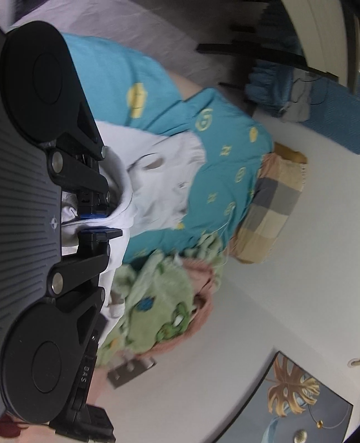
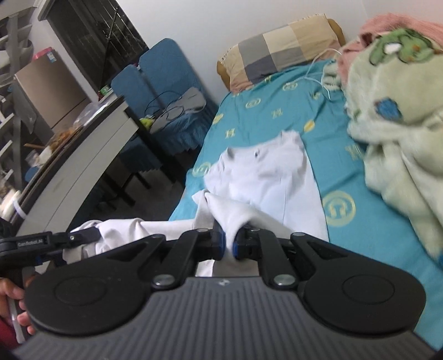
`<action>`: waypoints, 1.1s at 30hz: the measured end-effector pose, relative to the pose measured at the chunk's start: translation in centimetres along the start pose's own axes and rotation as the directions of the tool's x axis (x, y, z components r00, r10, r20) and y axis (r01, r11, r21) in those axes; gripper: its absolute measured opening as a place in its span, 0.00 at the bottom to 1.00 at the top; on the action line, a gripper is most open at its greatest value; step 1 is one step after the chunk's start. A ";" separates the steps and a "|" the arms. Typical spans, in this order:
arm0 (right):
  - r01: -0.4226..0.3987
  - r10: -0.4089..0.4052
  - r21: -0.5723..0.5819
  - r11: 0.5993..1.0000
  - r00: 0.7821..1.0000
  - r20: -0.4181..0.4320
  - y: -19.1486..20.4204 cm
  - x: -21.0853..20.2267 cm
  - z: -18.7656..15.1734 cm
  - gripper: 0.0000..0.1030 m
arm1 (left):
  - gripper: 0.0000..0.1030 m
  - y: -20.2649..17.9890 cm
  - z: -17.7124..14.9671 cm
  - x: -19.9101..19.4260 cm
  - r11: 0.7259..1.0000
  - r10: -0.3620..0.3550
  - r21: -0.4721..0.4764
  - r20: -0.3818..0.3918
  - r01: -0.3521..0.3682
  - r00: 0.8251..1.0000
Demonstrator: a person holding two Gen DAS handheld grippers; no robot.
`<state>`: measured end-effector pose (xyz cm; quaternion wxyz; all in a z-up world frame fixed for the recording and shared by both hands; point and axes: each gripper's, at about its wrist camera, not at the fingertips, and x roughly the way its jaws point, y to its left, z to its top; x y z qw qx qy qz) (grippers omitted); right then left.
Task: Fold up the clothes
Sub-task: 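Fold the hem up toward the collar with both grippers, then open both grippers and release the folded shirt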
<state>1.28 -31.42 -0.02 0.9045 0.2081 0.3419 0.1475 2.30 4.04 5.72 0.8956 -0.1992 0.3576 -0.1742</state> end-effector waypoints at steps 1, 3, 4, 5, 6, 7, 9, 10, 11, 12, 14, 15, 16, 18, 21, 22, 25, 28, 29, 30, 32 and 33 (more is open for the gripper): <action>0.012 -0.012 -0.004 1.000 1.000 0.000 -0.3 1.5 0.9 0.10 | 0.07 0.4 0.9 1.8 1.000 0.016 0.000 0.008 -0.016 1.000; 0.037 -0.037 -0.008 0.999 0.999 -0.013 -1.2 4.8 2.3 0.10 | 0.07 1.5 2.5 5.5 0.999 0.047 0.001 0.016 -0.047 0.999; 0.050 -0.050 -0.009 0.999 0.999 -0.022 -1.7 6.5 2.8 0.10 | 0.07 2.2 3.0 7.4 0.998 0.060 0.003 0.013 -0.060 0.998; 0.064 -0.064 -0.010 0.998 0.997 -0.034 -2.3 8.3 3.3 0.10 | 0.07 2.9 3.2 9.4 0.998 0.068 0.005 0.010 -0.068 0.998; 0.079 -0.079 -0.011 0.997 0.996 -0.047 -3.0 10.0 3.8 0.10 | 0.07 3.5 3.5 11.4 0.997 0.076 0.006 0.006 -0.076 0.997; 0.095 -0.096 -0.016 0.995 0.994 -0.060 -3.7 11.8 4.1 0.10 | 0.07 4.2 3.7 13.3 0.996 0.084 0.008 0.002 -0.084 0.996; 0.121 -0.124 -0.034 0.992 0.989 -0.087 -5.0 15.3 4.3 0.10 | 0.07 5.7 3.7 17.1 0.994 0.107 0.010 -0.017 -0.106 0.994; 0.134 -0.138 -0.045 0.990 0.985 -0.102 -5.8 17.0 4.3 0.10 | 0.07 6.7 3.6 19.0 0.993 0.116 0.008 -0.031 -0.116 0.993; 0.148 -0.153 -0.053 0.988 0.981 -0.121 -6.6 18.6 4.1 0.10 | 0.07 7.5 3.4 20.7 0.992 0.123 0.002 -0.046 -0.123 0.991; 0.161 -0.168 -0.061 0.985 0.976 -0.140 -7.4 20.2 3.9 0.10 | 0.07 8.3 3.2 22.2 0.992 0.130 0.000 -0.066 -0.130 0.989; 0.177 -0.185 -0.064 0.982 0.967 -0.176 -8.8 22.6 3.2 0.10 | 0.08 9.6 2.6 24.7 0.990 0.144 0.005 -0.103 -0.144 0.984; 0.184 -0.194 -0.065 0.981 0.962 -0.194 -9.5 23.8 2.9 0.10 | 0.08 10.1 2.3 25.6 0.988 0.152 0.013 -0.117 -0.151 0.982; 0.187 -0.197 -0.067 0.980 0.958 -0.207 -10.1 24.6 2.6 0.10 | 0.09 10.6 2.0 26.6 0.987 0.159 0.022 -0.131 -0.158 0.978; 0.190 -0.198 -0.060 0.980 0.955 -0.219 -10.5 25.2 2.4 0.10 | 0.09 10.6 1.8 26.7 0.987 0.162 0.032 -0.136 -0.159 0.977; 0.196 -0.202 -0.051 0.979 0.955 -0.219 -10.4 25.0 2.6 0.11 | 0.13 10.5 1.6 26.5 0.986 0.165 0.046 -0.140 -0.160 0.976; 0.198 -0.204 -0.051 0.979 0.955 -0.214 -10.1 24.7 2.7 0.12 | 0.18 10.4 1.6 26.5 0.986 0.166 0.051 -0.141 -0.160 0.976; 0.199 -0.202 -0.036 0.979 0.957 -0.209 -9.6 23.6 2.9 0.15 | 0.45 9.7 1.4 25.3 0.983 0.178 0.060 -0.136 -0.171 0.975; 0.198 -0.194 0.000 0.980 0.962 -0.192 -9.0 21.5 2.7 0.46 | 0.64 8.2 0.6 22.3 0.981 0.191 0.064 -0.117 -0.184 0.975; 0.195 -0.190 0.017 0.981 0.967 -0.173 -8.7 20.5 2.7 0.59 | 0.67 7.8 0.1 21.3 0.982 0.185 0.053 -0.118 -0.180 0.976; 0.191 -0.184 0.032 0.981 0.971 -0.152 -8.4 19.4 2.7 0.62 | 0.72 7.5 -0.4 20.4 0.983 0.180 0.042 -0.118 -0.176 0.977; 0.180 -0.173 0.063 0.982 0.979 -0.111 -7.6 17.4 2.5 0.65 | 0.79 6.8 -1.3 18.5 0.986 0.169 0.020 -0.119 -0.168 0.978; 0.178 -0.169 0.083 0.981 0.981 -0.098 -7.2 16.4 2.2 0.65 | 0.80 6.5 -1.8 17.5 0.986 0.164 0.009 -0.119 -0.164 0.979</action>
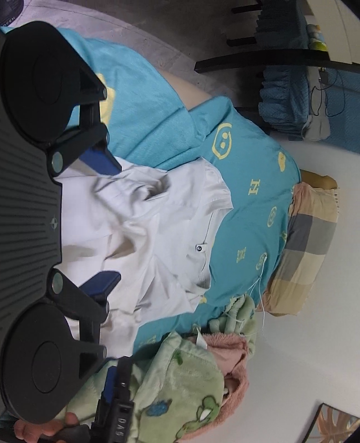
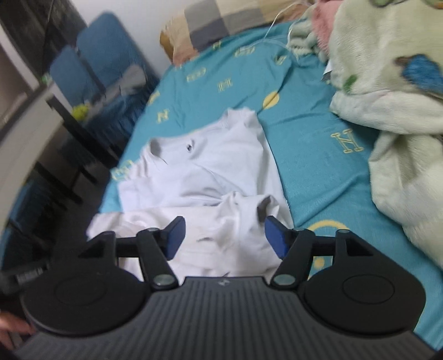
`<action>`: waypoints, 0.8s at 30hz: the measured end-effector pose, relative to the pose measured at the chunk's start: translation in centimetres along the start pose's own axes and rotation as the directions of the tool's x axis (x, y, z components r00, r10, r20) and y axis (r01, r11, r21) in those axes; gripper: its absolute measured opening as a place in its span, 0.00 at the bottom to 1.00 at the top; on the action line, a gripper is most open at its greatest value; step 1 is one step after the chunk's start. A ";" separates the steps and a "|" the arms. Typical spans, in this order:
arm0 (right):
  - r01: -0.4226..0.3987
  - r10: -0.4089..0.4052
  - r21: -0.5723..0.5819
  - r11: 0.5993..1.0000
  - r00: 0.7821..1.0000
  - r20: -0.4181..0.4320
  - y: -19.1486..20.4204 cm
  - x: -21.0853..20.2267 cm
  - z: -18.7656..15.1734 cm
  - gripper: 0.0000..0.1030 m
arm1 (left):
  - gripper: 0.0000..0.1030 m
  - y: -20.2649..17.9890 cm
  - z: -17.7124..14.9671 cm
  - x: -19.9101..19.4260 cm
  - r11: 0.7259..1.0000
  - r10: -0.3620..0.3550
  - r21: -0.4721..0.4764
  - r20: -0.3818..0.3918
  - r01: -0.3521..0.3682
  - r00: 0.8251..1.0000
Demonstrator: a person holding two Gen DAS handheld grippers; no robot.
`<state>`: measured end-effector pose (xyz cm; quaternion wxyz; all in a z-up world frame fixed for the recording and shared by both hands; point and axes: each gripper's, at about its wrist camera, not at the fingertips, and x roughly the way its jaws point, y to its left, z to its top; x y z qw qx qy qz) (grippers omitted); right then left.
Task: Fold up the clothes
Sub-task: 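Open both grippers and release the folded shirt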
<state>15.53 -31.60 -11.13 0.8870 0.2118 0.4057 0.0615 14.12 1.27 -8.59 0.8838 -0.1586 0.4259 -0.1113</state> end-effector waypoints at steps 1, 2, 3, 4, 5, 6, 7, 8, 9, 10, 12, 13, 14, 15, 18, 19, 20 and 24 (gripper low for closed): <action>-0.008 0.008 0.025 1.000 1.000 0.008 0.2 -0.9 -0.5 0.65 | 0.81 -0.2 -0.6 -0.9 1.000 -0.005 -0.010 0.000 0.005 1.000; -0.026 0.025 0.052 0.998 1.000 0.014 0.3 -1.8 -1.2 0.65 | 0.82 -0.3 -1.2 -1.9 1.000 -0.011 -0.021 0.000 0.011 1.000; -0.048 0.046 0.077 0.996 0.999 0.017 0.4 -2.6 -1.9 0.65 | 0.85 -0.5 -1.8 -2.8 0.999 -0.016 -0.031 0.000 0.016 1.000; -0.067 0.066 0.103 0.992 0.998 0.014 0.5 -3.3 -2.7 0.66 | 0.86 -0.7 -2.3 -3.7 0.999 -0.022 -0.042 0.000 0.022 1.000; -0.086 0.085 0.129 0.988 0.996 0.011 0.6 -3.9 -3.6 0.66 | 0.87 -0.3 -3.1 -4.4 0.994 -0.055 -0.091 -0.014 0.053 0.998; -0.100 0.100 0.150 0.984 0.995 0.005 0.8 -4.4 -4.4 0.66 | 0.88 0.2 -4.0 -5.0 0.983 -0.102 -0.153 -0.026 0.097 0.994; -0.103 0.105 0.167 0.981 0.994 -0.002 1.0 -5.0 -5.2 0.66 | 0.88 0.8 -4.8 -5.3 0.968 -0.144 -0.211 -0.037 0.133 0.989; -0.106 0.109 0.183 0.977 0.994 -0.008 1.3 -5.6 -6.1 0.66 | 0.88 1.5 -5.6 -5.3 0.951 -0.174 -0.268 -0.050 0.155 0.983; -0.108 0.113 0.203 0.973 0.994 -0.010 1.6 -6.1 -6.9 0.67 | 0.88 2.1 -6.5 -5.3 0.930 -0.203 -0.325 -0.063 0.172 0.977; -0.119 0.125 0.234 0.965 0.992 -0.010 1.7 -6.5 -7.7 0.67 | 0.88 2.5 -7.0 -4.9 0.917 -0.213 -0.361 -0.081 0.171 0.974; -0.145 0.163 0.332 0.932 0.986 -0.028 1.4 -6.4 -9.5 0.67 | 0.88 3.2 -7.9 -4.0 0.892 -0.229 -0.423 -0.118 0.160 0.966; -0.150 0.182 0.382 0.912 0.982 -0.048 1.2 -6.0 -10.3 0.67 | 0.88 3.5 -8.3 -3.4 0.874 -0.238 -0.461 -0.129 0.154 0.963; -0.154 0.201 0.432 0.889 0.977 -0.066 1.0 -5.7 -11.2 0.67 | 0.88 3.9 -8.6 -2.7 0.849 -0.265 -0.502 -0.130 0.167 0.956; -0.154 0.218 0.472 0.868 0.972 -0.084 0.7 -5.1 -11.8 0.67 | 0.88 4.3 -8.9 -1.9 0.820 -0.294 -0.542 -0.127 0.182 0.947; -0.125 0.217 0.564 0.816 0.971 -0.097 -0.4 -3.6 -13.0 0.67 | 0.83 5.5 -10.0 0.3 0.718 -0.372 -0.664 -0.111 0.209 0.922; -0.112 0.210 0.594 0.797 0.973 -0.097 -0.8 -3.1 -13.4 0.67 | 0.80 6.0 -10.5 1.1 0.676 -0.389 -0.707 -0.106 0.206 0.915; -0.111 0.213 0.630 0.769 0.973 -0.087 -1.5 -2.6 -13.7 0.67 | 0.79 6.4 -10.8 1.6 0.655 -0.387 -0.730 -0.103 0.194 0.916; -0.033 0.113 0.705 0.708 0.991 -0.067 -3.1 -1.8 -14.4 0.66 | 0.63 7.6 -11.5 2.7 0.608 -0.346 -0.775 -0.060 0.175 0.936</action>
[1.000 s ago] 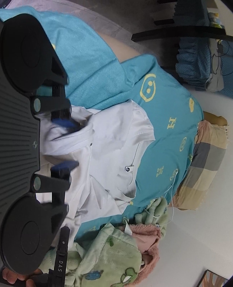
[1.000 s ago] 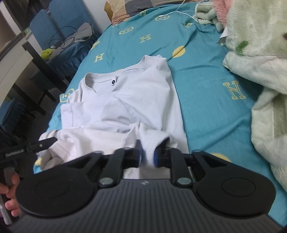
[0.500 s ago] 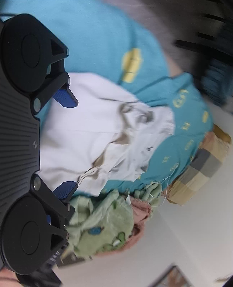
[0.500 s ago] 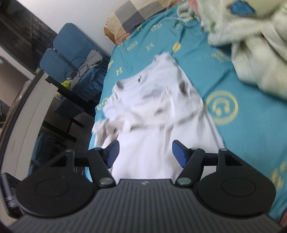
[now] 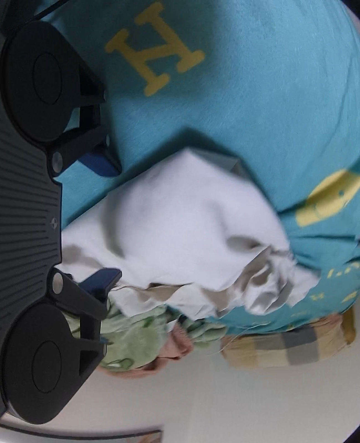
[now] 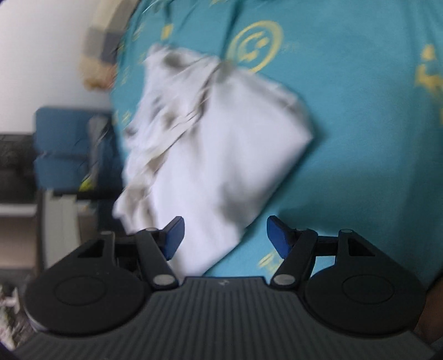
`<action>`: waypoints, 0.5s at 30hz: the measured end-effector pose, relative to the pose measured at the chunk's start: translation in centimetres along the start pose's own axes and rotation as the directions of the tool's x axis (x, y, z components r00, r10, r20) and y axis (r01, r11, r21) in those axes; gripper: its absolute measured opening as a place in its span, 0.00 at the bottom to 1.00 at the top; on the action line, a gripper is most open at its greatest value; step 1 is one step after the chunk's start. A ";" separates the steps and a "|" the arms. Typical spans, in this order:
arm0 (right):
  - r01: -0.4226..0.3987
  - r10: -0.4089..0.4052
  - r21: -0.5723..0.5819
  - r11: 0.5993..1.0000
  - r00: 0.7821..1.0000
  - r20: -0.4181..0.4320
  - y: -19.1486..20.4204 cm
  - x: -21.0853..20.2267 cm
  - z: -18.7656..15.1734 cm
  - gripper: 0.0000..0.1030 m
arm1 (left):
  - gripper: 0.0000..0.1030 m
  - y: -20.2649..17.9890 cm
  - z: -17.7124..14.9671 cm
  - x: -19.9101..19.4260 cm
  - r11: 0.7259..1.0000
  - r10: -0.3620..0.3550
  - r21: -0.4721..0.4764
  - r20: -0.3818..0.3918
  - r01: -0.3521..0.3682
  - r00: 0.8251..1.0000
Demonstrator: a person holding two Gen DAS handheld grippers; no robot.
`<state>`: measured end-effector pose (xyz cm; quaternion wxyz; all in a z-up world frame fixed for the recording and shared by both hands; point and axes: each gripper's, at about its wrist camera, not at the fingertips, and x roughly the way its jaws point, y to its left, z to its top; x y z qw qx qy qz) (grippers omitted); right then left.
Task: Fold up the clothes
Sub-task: 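Open both grippers and release the folded shirt, then grasp the folded shirt edge with the right gripper while the left gripper grasps another edge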
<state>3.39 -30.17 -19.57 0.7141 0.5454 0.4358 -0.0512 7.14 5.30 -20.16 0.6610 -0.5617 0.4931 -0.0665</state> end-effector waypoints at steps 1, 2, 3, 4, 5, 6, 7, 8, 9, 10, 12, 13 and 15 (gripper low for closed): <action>0.035 -0.035 0.005 0.999 0.998 0.042 -0.1 -0.3 0.2 0.66 | 0.62 0.1 0.2 -0.1 1.000 -0.010 -0.009 0.015 0.010 1.000; 0.033 -0.034 0.005 0.999 0.998 0.058 -0.1 -0.2 0.3 0.66 | 0.62 0.1 0.4 -0.2 1.000 -0.014 -0.013 0.034 0.015 0.999; 0.030 -0.030 0.005 1.000 0.997 0.072 -0.1 -0.2 0.5 0.66 | 0.61 0.1 0.5 -0.3 1.000 -0.018 -0.013 0.053 0.018 0.998; 0.027 -0.027 0.004 1.000 0.996 0.085 0.0 -0.1 0.7 0.65 | 0.58 0.0 0.7 -0.4 1.000 -0.018 -0.010 0.071 0.019 0.997; 0.023 -0.024 0.004 1.000 0.995 0.099 0.0 -0.1 0.9 0.62 | 0.56 0.0 0.8 -0.5 1.000 -0.013 -0.007 0.086 0.014 0.996; 0.031 -0.031 0.003 1.000 0.994 0.104 0.0 0.2 1.0 0.61 | 0.51 0.0 0.9 -0.6 1.000 -0.007 -0.004 0.103 0.007 0.995; 0.039 -0.039 0.003 0.999 0.993 0.108 0.1 0.4 1.1 0.56 | 0.49 0.0 0.9 -0.7 1.000 -0.001 -0.003 0.119 0.002 0.993; 0.048 -0.048 0.002 0.999 0.993 0.112 0.1 0.7 1.3 0.45 | 0.48 -0.1 1.0 -0.9 1.000 0.003 -0.002 0.136 -0.003 0.991; 0.056 -0.056 0.002 0.998 0.992 0.116 0.2 0.9 1.4 0.40 | 0.45 -0.1 1.1 -1.1 1.000 0.005 0.000 0.146 -0.005 0.989; 0.064 -0.064 0.001 0.998 0.991 0.120 0.2 1.2 1.5 0.31 | 0.43 0.0 1.1 -1.1 1.000 0.007 0.000 0.154 -0.007 0.988; 0.068 -0.063 -0.027 0.997 0.988 0.143 0.4 0.9 1.5 0.21 | 0.39 0.1 1.1 -1.2 1.000 0.008 -0.004 0.163 -0.007 0.987; 0.069 -0.061 -0.042 0.997 0.986 0.155 0.6 0.8 1.5 0.19 | 0.36 0.2 1.1 -1.3 1.000 0.006 -0.010 0.164 -0.004 0.986; 0.061 -0.049 -0.069 0.996 0.984 0.172 0.9 0.3 1.4 0.17 | 0.34 0.0 1.1 -1.3 1.000 0.003 -0.004 0.169 -0.002 0.986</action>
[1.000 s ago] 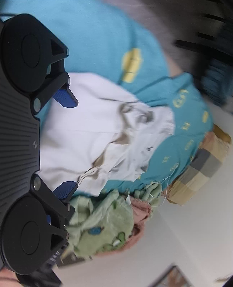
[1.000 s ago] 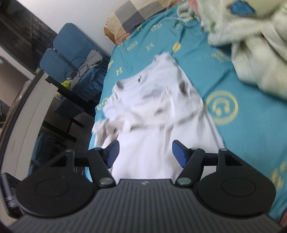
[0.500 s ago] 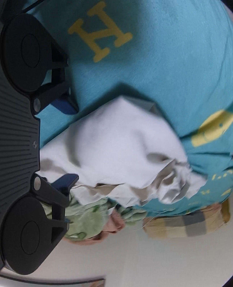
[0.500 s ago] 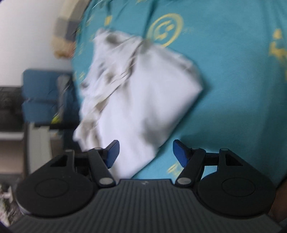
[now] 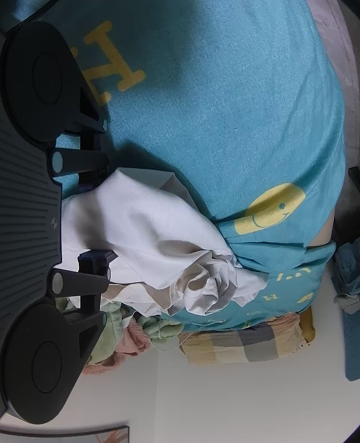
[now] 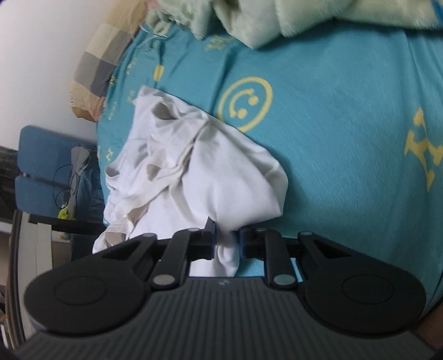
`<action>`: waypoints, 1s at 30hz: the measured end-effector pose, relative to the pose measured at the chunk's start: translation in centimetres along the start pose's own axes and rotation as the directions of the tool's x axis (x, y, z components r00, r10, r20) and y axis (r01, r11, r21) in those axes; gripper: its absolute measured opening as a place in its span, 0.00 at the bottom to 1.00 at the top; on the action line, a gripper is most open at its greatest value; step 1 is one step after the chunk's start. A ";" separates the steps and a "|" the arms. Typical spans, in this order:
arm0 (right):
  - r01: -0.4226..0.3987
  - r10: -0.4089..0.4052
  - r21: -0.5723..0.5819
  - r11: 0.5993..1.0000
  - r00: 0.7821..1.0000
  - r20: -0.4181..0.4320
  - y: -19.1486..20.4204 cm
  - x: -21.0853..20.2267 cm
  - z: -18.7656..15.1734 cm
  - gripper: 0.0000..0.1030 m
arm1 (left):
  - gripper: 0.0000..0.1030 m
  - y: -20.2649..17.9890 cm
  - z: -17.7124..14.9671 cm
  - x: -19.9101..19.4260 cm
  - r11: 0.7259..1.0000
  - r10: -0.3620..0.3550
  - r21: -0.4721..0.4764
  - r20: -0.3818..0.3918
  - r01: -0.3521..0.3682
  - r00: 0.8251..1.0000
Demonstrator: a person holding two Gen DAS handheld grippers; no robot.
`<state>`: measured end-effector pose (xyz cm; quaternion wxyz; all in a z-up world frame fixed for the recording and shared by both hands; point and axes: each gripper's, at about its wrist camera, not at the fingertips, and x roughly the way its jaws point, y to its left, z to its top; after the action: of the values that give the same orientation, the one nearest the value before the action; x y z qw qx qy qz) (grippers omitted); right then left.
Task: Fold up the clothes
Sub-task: 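Grasp the folded shirt edge with the right gripper while the left gripper grasps another edge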
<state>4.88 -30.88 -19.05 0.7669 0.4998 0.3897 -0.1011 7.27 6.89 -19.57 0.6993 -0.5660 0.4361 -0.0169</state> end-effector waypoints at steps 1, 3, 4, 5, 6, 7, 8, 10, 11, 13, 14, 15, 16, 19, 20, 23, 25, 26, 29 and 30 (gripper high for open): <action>-0.005 0.005 -0.011 1.000 1.000 0.009 0.1 -0.2 0.1 0.17 | 0.32 -0.1 0.0 0.0 1.000 -0.001 0.003 0.003 0.001 1.000; -0.012 0.013 -0.031 0.999 1.000 0.025 0.3 -0.6 0.1 0.16 | 0.28 -0.3 0.1 0.0 1.000 -0.004 0.010 0.008 0.004 1.000; -0.014 0.016 -0.040 0.999 0.999 0.030 0.4 -0.8 0.1 0.16 | 0.26 -0.4 0.1 -0.1 1.000 -0.005 0.013 0.010 0.005 1.000; -0.016 0.018 -0.049 0.999 0.999 0.036 0.4 -0.9 0.1 0.16 | 0.25 -0.5 0.1 -0.1 1.000 -0.007 0.016 0.013 0.007 1.000; -0.015 0.017 -0.059 0.998 0.999 0.041 0.6 -1.0 0.1 0.16 | 0.24 -0.6 0.2 -0.1 1.000 -0.008 0.020 0.015 0.008 1.000; -0.016 0.019 -0.066 0.998 0.999 0.044 0.7 -1.0 0.1 0.16 | 0.23 -0.7 0.2 -0.1 1.000 -0.009 0.023 0.017 0.009 1.000; -0.018 0.022 -0.073 0.997 0.999 0.048 0.7 -1.1 0.1 0.16 | 0.23 -0.6 0.0 -0.4 1.000 -0.012 0.025 0.019 0.011 1.000; -0.025 0.030 -0.087 0.996 0.998 0.057 1.1 -1.2 0.0 0.16 | 0.21 -0.3 -0.1 -0.9 0.999 -0.016 0.029 0.022 0.015 1.000; -0.030 0.035 -0.091 0.995 0.998 0.059 1.1 -1.3 0.0 0.16 | 0.21 -0.4 -0.1 -0.9 0.999 -0.016 0.030 0.023 0.016 1.000; -0.038 0.044 -0.100 0.994 0.997 0.065 1.2 -1.5 0.0 0.16 | 0.20 -0.5 -0.1 -1.0 0.999 -0.018 0.033 0.026 0.017 0.999; -0.040 0.047 -0.100 0.994 0.997 0.064 1.2 -1.5 0.0 0.16 | 0.20 -0.6 -0.1 -1.0 0.999 -0.019 0.034 0.027 0.018 0.999; -0.043 0.049 -0.099 0.994 0.997 0.064 1.2 -1.5 0.0 0.16 | 0.20 -0.7 -0.1 -1.0 0.999 -0.020 0.036 0.029 0.019 0.999; -0.044 0.050 -0.096 0.994 0.997 0.062 1.2 -1.5 0.0 0.16 | 0.19 -0.7 -0.1 -1.0 0.999 -0.021 0.037 0.030 0.020 0.999; -0.049 0.054 -0.090 0.995 0.997 0.060 1.1 -1.5 0.1 0.16 | 0.18 -0.8 -0.2 -1.4 0.998 -0.025 0.051 0.035 0.023 0.999; -0.050 0.056 -0.092 0.994 0.997 0.062 1.2 -1.5 0.1 0.16 | 0.18 -0.9 -0.2 -1.5 0.998 -0.026 0.056 0.037 0.024 0.999; -0.058 0.065 -0.099 0.993 0.996 0.067 1.4 -1.8 0.1 0.15 | 0.16 -0.9 -0.2 -1.8 0.998 -0.033 0.064 0.041 0.030 0.999; -0.066 0.074 -0.104 0.992 0.995 0.071 1.6 -2.0 0.1 0.15 | 0.15 -0.8 -0.2 -2.0 0.997 -0.037 0.068 0.043 0.034 0.998; -0.070 0.078 -0.106 0.992 0.994 0.073 1.7 -2.1 0.1 0.15 | 0.14 -0.7 -0.3 -2.2 0.997 -0.040 0.071 0.044 0.036 0.998; -0.083 0.092 -0.113 0.990 0.993 0.078 1.9 -2.5 0.2 0.15 | 0.12 -1.0 -0.3 -2.6 0.995 -0.050 0.091 0.051 0.045 0.997; -0.087 0.096 -0.115 0.990 0.992 0.080 2.0 -2.6 0.2 0.15 | 0.12 -1.2 -0.3 -2.8 0.994 -0.054 0.100 0.052 0.049 0.997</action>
<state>4.32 -30.69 -15.79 0.8134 0.4689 0.3382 -0.0652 5.93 7.62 -16.91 0.7375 -0.5422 0.4006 -0.0408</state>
